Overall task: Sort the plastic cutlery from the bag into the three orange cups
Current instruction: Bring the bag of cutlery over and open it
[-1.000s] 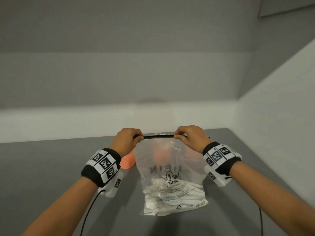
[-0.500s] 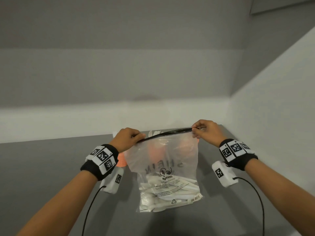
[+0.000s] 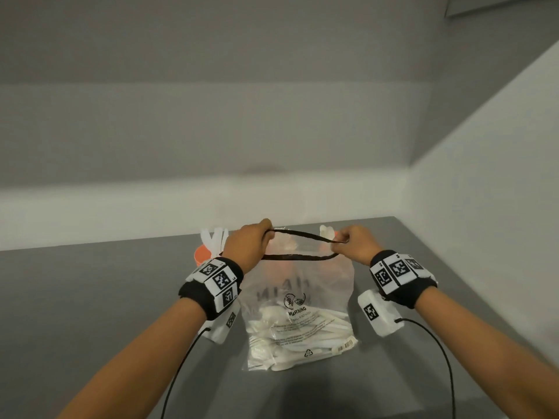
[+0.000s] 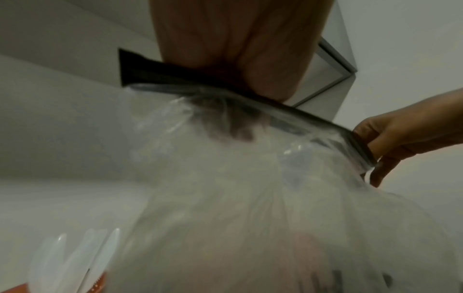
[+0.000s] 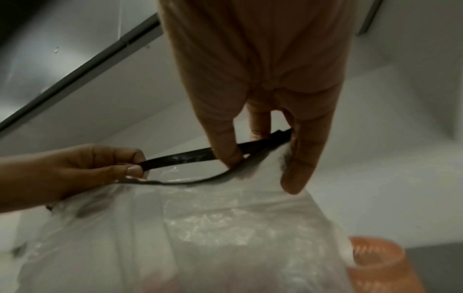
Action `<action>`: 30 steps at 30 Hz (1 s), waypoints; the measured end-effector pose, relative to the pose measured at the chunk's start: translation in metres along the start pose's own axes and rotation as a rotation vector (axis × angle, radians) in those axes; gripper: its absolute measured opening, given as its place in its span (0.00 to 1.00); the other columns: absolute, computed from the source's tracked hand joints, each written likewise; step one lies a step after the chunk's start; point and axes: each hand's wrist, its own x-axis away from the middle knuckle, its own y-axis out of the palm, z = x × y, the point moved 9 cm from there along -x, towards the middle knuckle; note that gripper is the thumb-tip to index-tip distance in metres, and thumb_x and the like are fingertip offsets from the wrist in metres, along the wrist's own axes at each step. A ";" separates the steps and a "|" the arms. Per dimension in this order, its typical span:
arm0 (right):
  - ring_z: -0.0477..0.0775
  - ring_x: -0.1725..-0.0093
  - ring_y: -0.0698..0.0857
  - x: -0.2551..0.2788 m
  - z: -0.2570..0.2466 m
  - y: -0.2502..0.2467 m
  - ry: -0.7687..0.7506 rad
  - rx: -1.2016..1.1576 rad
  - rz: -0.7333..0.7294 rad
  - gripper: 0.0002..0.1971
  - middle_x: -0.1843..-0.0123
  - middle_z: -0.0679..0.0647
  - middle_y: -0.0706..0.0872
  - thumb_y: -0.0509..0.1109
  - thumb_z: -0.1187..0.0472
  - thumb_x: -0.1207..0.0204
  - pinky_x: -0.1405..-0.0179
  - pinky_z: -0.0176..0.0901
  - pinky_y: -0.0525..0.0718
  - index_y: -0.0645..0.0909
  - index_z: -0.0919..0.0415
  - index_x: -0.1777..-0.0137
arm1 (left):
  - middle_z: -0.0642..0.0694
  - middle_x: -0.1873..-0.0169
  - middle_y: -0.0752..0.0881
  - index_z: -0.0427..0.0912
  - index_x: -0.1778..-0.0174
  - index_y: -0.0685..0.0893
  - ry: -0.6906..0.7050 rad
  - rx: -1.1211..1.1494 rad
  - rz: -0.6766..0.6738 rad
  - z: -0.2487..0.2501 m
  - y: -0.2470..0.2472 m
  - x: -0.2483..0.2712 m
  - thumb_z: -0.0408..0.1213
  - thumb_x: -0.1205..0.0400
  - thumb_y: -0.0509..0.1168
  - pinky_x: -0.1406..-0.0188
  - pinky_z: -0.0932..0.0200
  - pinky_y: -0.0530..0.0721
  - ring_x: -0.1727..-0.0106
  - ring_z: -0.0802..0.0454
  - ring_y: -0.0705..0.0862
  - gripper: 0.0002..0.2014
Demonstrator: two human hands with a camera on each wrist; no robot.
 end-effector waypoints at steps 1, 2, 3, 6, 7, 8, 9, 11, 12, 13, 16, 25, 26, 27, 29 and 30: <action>0.50 0.67 0.78 0.000 0.007 0.003 0.052 -0.049 -0.024 0.09 0.68 0.55 0.81 0.71 0.66 0.27 0.65 0.37 0.75 0.82 0.63 0.68 | 0.38 0.56 0.87 0.38 0.45 0.77 0.020 -0.013 0.014 0.004 0.002 0.002 0.43 0.14 0.53 0.65 0.56 0.71 0.54 0.38 0.84 0.13; 0.49 0.69 0.78 0.001 0.014 0.005 0.118 -0.192 -0.044 0.12 0.69 0.55 0.79 0.70 0.66 0.25 0.66 0.38 0.78 0.78 0.61 0.70 | 0.38 0.56 0.87 0.39 0.44 0.77 0.028 -0.030 -0.001 0.005 0.006 0.004 0.46 0.14 0.54 0.65 0.56 0.71 0.54 0.38 0.84 0.15; 0.49 0.68 0.79 0.004 0.021 0.007 0.197 -0.436 -0.055 0.12 0.68 0.56 0.79 0.68 0.68 0.23 0.68 0.38 0.82 0.77 0.62 0.69 | 0.40 0.55 0.87 0.40 0.43 0.76 0.031 -0.062 -0.038 0.004 0.012 0.007 0.49 0.16 0.56 0.65 0.56 0.73 0.53 0.39 0.84 0.16; 0.53 0.71 0.87 0.016 0.020 0.021 0.390 -1.233 -0.149 0.09 0.61 0.60 0.80 0.58 0.73 0.19 0.75 0.37 0.87 0.76 0.68 0.60 | 0.44 0.51 0.87 0.44 0.42 0.78 -0.010 -0.276 -0.247 -0.009 0.042 0.018 0.54 0.20 0.62 0.59 0.57 0.76 0.49 0.43 0.85 0.19; 0.52 0.74 0.88 0.018 0.018 0.024 0.428 -1.355 -0.167 0.10 0.60 0.61 0.80 0.56 0.73 0.18 0.76 0.39 0.88 0.76 0.69 0.59 | 0.44 0.51 0.87 0.43 0.44 0.80 -0.032 -0.324 -0.327 -0.013 0.054 0.024 0.53 0.20 0.62 0.58 0.57 0.76 0.50 0.44 0.85 0.18; 0.52 0.74 0.88 0.020 0.017 0.028 0.451 -1.426 -0.184 0.11 0.60 0.61 0.79 0.54 0.73 0.18 0.77 0.41 0.88 0.75 0.68 0.59 | 0.44 0.51 0.87 0.42 0.46 0.81 -0.074 -0.345 -0.413 -0.020 0.066 0.030 0.51 0.19 0.61 0.57 0.58 0.76 0.51 0.45 0.84 0.16; 0.52 0.72 0.87 0.021 0.018 0.032 0.479 -1.458 -0.189 0.12 0.61 0.60 0.78 0.53 0.73 0.17 0.79 0.42 0.87 0.75 0.67 0.59 | 0.43 0.52 0.87 0.41 0.47 0.82 -0.129 -0.347 -0.484 -0.029 0.077 0.037 0.48 0.18 0.59 0.57 0.58 0.76 0.53 0.45 0.84 0.15; 0.51 0.69 0.83 0.026 0.021 0.040 0.510 -1.407 -0.225 0.13 0.66 0.58 0.80 0.51 0.73 0.19 0.78 0.41 0.86 0.75 0.65 0.58 | 0.42 0.52 0.87 0.38 0.46 0.83 -0.269 -0.292 -0.522 -0.051 0.086 0.042 0.43 0.17 0.57 0.54 0.56 0.79 0.53 0.44 0.83 0.15; 0.50 0.71 0.83 0.032 0.021 0.045 0.515 -1.348 -0.280 0.13 0.66 0.58 0.81 0.50 0.73 0.21 0.78 0.39 0.85 0.76 0.64 0.58 | 0.40 0.51 0.87 0.36 0.45 0.83 -0.348 -0.234 -0.493 -0.063 0.084 0.044 0.39 0.16 0.55 0.51 0.54 0.81 0.51 0.43 0.84 0.14; 0.51 0.72 0.84 0.037 0.023 0.053 0.505 -1.282 -0.358 0.13 0.65 0.57 0.82 0.50 0.72 0.25 0.78 0.39 0.85 0.77 0.63 0.56 | 0.39 0.52 0.86 0.34 0.45 0.82 -0.437 -0.135 -0.444 -0.075 0.081 0.045 0.35 0.16 0.54 0.50 0.53 0.82 0.50 0.41 0.85 0.13; 0.50 0.76 0.84 0.058 0.021 0.076 0.416 -0.986 -0.611 0.17 0.65 0.57 0.83 0.57 0.65 0.35 0.81 0.34 0.82 0.82 0.64 0.50 | 0.40 0.65 0.82 0.32 0.46 0.80 -0.801 0.602 -0.285 -0.099 0.091 0.057 0.28 0.17 0.54 0.71 0.54 0.84 0.66 0.43 0.82 0.11; 0.42 0.77 0.83 0.079 0.046 0.105 0.342 -0.553 -0.758 0.08 0.75 0.48 0.86 0.76 0.57 0.31 0.74 0.33 0.82 0.84 0.61 0.63 | 0.35 0.59 0.85 0.33 0.55 0.82 -1.102 1.464 -0.241 -0.074 0.117 0.086 0.24 0.18 0.55 0.37 0.45 0.82 0.54 0.39 0.84 0.10; 0.43 0.77 0.84 0.075 0.046 0.096 0.373 -0.677 -0.692 0.06 0.74 0.50 0.87 0.71 0.59 0.26 0.74 0.33 0.83 0.83 0.62 0.61 | 0.36 0.60 0.87 0.34 0.53 0.83 -1.074 1.431 -0.290 -0.074 0.118 0.088 0.26 0.18 0.59 0.46 0.48 0.86 0.55 0.41 0.86 0.07; 0.45 0.75 0.86 0.070 0.049 0.086 0.413 -0.809 -0.618 0.07 0.71 0.53 0.88 0.65 0.62 0.22 0.73 0.36 0.85 0.81 0.63 0.59 | 0.39 0.63 0.89 0.34 0.53 0.83 -1.024 1.352 -0.359 -0.072 0.115 0.090 0.29 0.20 0.63 0.57 0.53 0.89 0.60 0.45 0.88 0.04; 0.54 0.69 0.90 0.059 0.053 0.072 0.472 -1.063 -0.495 0.06 0.61 0.62 0.88 0.61 0.65 0.20 0.70 0.43 0.90 0.78 0.63 0.57 | 0.42 0.66 0.89 0.35 0.55 0.84 -0.862 1.123 -0.550 -0.061 0.109 0.096 0.34 0.23 0.70 0.64 0.60 0.88 0.67 0.52 0.87 0.06; 0.57 0.68 0.90 0.055 0.053 0.069 0.491 -1.145 -0.470 0.04 0.57 0.64 0.86 0.61 0.66 0.23 0.68 0.48 0.91 0.77 0.64 0.57 | 0.45 0.70 0.88 0.35 0.59 0.83 -0.771 1.038 -0.672 -0.049 0.109 0.102 0.35 0.23 0.69 0.66 0.64 0.86 0.71 0.56 0.86 0.06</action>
